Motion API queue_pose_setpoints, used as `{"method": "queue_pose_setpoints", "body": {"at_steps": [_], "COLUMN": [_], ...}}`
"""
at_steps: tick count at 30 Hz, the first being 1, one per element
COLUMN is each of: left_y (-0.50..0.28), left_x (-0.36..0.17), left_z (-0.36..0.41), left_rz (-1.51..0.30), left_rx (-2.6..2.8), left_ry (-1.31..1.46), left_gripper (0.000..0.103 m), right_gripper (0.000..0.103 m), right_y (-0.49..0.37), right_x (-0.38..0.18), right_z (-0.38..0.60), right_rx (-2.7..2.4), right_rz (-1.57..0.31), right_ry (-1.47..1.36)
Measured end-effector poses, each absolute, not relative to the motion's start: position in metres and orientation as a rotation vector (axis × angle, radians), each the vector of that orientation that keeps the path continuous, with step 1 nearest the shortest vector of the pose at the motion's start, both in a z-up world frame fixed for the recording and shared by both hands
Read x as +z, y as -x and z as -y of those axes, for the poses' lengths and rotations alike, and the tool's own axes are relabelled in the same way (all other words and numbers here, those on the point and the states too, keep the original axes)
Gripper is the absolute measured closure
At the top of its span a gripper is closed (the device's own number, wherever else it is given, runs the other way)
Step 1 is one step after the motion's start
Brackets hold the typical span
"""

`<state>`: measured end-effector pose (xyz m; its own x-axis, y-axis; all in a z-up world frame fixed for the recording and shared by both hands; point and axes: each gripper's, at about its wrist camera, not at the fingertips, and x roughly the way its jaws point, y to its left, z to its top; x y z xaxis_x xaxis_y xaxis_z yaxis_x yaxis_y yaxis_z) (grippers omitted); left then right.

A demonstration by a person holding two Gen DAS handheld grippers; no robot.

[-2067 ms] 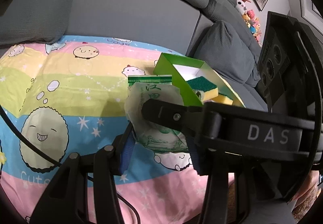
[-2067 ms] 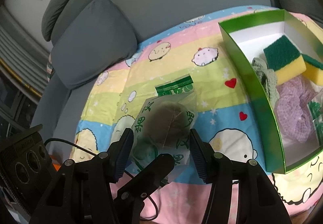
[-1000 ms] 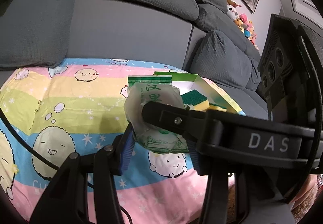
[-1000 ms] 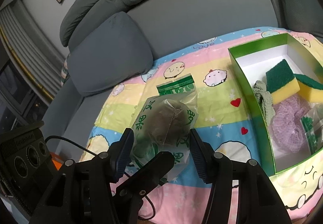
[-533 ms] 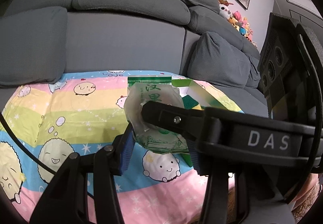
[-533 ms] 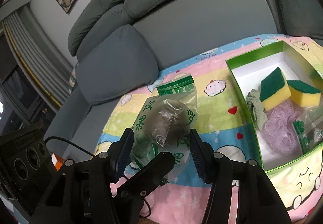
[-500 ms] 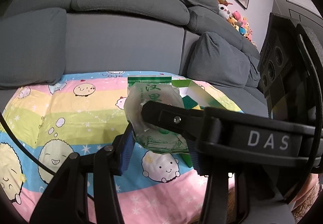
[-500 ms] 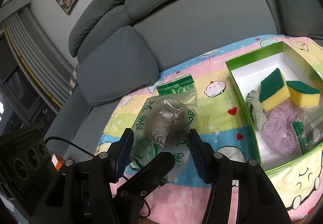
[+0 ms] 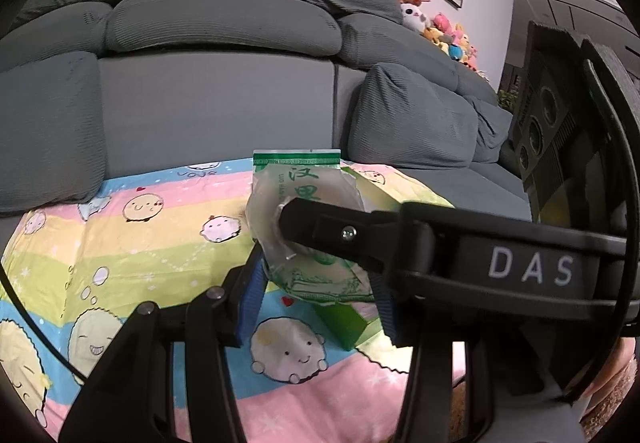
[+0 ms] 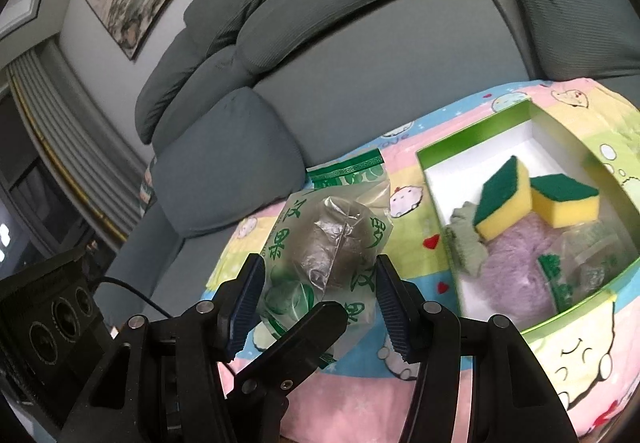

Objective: Organize objects
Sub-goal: 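Carry the plastic bag over the white box with the right gripper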

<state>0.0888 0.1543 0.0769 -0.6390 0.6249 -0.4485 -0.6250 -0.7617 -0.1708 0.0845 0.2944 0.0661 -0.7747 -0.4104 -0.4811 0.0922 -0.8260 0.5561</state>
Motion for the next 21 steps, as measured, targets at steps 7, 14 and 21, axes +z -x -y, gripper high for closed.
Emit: {"method": "queue_pose_setpoints", "body": {"at_steps": [7, 14, 21], "left_y": [-0.087, -0.082, -0.072], "left_x": [0.073, 0.065, 0.063], "left_z": [-0.175, -0.193, -0.211], "left_rz": [-0.005, 0.021, 0.077], "left_rx": [2.306, 2.252, 2.170], "left_ry": [0.653, 0.666, 0.699], "left_gripper": [0.055, 0.055, 0.056], "right_gripper": [0.045, 0.045, 0.045], "right_y": [-0.088, -0.089, -0.088], "right_x": [0.064, 0.060, 0.060], "right_z": [-0.317, -0.332, -0.349], "right_rx": [-2.654, -2.704, -2.774], "right_rz": [0.767, 0.775, 0.743], "right_ry": [-0.893, -0.941, -0.964]}}
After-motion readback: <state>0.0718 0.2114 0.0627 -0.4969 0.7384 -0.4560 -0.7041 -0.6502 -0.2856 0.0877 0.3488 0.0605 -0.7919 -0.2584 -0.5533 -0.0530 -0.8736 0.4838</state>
